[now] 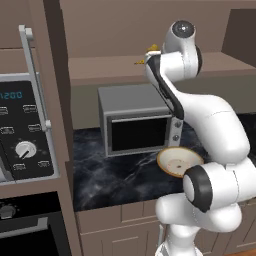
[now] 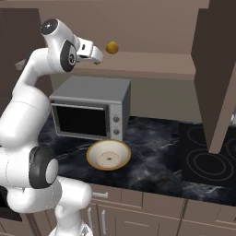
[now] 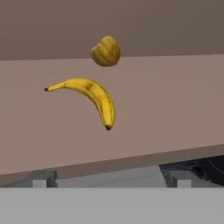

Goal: Pick the banana from the cabinet and place it in the bowl. Then pick the bowl and place it in the sink. Then turn on the sink facuet.

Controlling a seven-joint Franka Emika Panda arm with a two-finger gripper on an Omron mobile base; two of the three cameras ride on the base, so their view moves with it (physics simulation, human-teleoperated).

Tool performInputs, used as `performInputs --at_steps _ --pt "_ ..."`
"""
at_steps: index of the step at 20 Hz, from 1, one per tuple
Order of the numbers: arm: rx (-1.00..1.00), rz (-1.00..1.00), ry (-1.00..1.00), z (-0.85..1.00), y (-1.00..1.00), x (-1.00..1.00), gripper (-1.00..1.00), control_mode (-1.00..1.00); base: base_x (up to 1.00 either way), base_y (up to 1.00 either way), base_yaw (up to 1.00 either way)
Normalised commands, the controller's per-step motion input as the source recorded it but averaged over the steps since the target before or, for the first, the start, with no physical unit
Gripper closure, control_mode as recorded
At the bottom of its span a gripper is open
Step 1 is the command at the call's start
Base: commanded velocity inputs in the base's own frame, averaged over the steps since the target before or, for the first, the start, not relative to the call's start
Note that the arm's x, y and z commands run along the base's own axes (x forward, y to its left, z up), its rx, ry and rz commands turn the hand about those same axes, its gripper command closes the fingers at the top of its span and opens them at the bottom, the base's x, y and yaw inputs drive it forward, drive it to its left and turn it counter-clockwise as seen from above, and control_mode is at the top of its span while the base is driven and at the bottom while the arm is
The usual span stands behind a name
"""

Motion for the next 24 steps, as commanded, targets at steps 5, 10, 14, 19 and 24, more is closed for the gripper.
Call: performInputs --at_steps 5,10,14,19,24 --pt "0.00 0.00 0.00 -0.22 -0.11 0.44 -1.00 -1.00 0.00 0.00 0.00" --pt "0.00 0.00 0.00 -0.35 0.00 0.31 -1.00 -1.00 0.00 0.00 0.00" --pt "0.00 0.00 0.00 -0.26 0.00 0.38 -1.00 -1.00 0.00 0.00 0.00" --pt "0.00 0.00 0.00 -0.17 -0.01 0.37 -1.00 -1.00 0.00 0.00 0.00" --pt "0.00 0.00 0.00 -0.05 -0.02 0.52 -1.00 -1.00 0.00 0.00 0.00"
